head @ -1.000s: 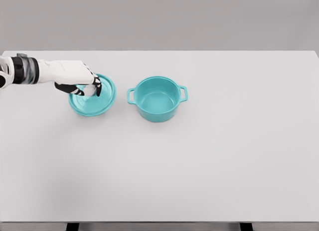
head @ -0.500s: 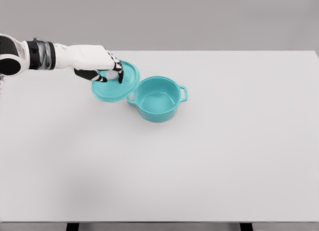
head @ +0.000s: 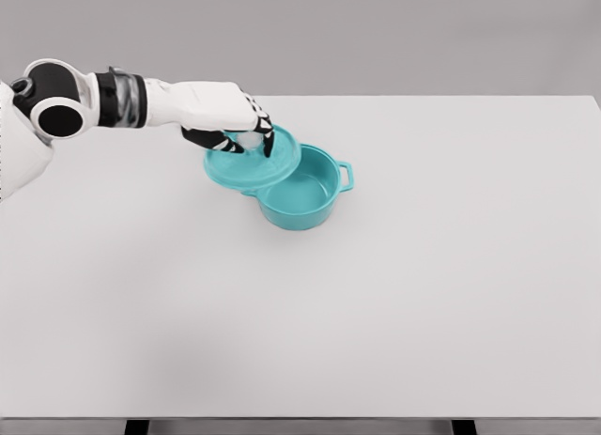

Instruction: Cover the pot with left arm

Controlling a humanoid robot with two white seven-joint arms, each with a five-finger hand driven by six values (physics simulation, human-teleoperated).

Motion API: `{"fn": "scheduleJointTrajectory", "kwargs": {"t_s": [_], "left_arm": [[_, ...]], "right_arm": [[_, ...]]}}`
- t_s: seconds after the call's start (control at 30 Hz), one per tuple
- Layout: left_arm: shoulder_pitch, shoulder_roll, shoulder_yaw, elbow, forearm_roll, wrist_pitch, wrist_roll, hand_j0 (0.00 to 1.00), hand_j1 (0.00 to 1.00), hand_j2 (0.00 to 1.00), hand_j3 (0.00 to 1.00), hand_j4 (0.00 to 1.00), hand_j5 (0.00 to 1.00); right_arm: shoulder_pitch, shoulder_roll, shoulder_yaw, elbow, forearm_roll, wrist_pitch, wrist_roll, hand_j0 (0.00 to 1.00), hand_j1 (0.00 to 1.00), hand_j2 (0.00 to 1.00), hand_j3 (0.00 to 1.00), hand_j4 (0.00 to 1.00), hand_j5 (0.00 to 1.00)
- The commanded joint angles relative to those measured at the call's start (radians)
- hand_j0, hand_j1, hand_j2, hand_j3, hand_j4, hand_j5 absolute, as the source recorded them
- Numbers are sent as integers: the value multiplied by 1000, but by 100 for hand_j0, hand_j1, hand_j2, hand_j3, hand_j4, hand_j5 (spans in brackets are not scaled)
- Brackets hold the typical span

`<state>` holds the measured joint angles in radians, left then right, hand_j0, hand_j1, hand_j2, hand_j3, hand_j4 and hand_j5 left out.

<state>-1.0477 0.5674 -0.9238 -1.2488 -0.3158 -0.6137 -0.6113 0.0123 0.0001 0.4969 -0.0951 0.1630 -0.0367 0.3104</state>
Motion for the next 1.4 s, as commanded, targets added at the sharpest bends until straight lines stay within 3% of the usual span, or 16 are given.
{"fn": "scheduleJointTrajectory", "kwargs": {"t_s": [0.0,0.2,0.5,1.07,1.37], "left_arm": [[0,-17,0,2,3,3,0,54,54,54,54,54,54],[0,-72,-9,22,-22,3,0,54,54,54,54,54,54],[3,-181,-18,129,-109,3,0,53,53,53,53,53,53],[9,-221,-18,178,-128,3,0,55,55,55,55,55,55],[9,-222,-18,183,-126,3,0,68,68,68,68,68,68]], "right_arm": [[0,0,0,1,0,0,-1,100,100,100,100,100,100],[0,0,0,0,0,0,1,100,100,100,100,100,100],[0,0,0,0,0,0,1,100,100,100,100,100,100],[0,0,0,0,0,0,1,100,100,100,100,100,100],[0,0,0,0,0,0,1,100,100,100,100,100,100]]}}
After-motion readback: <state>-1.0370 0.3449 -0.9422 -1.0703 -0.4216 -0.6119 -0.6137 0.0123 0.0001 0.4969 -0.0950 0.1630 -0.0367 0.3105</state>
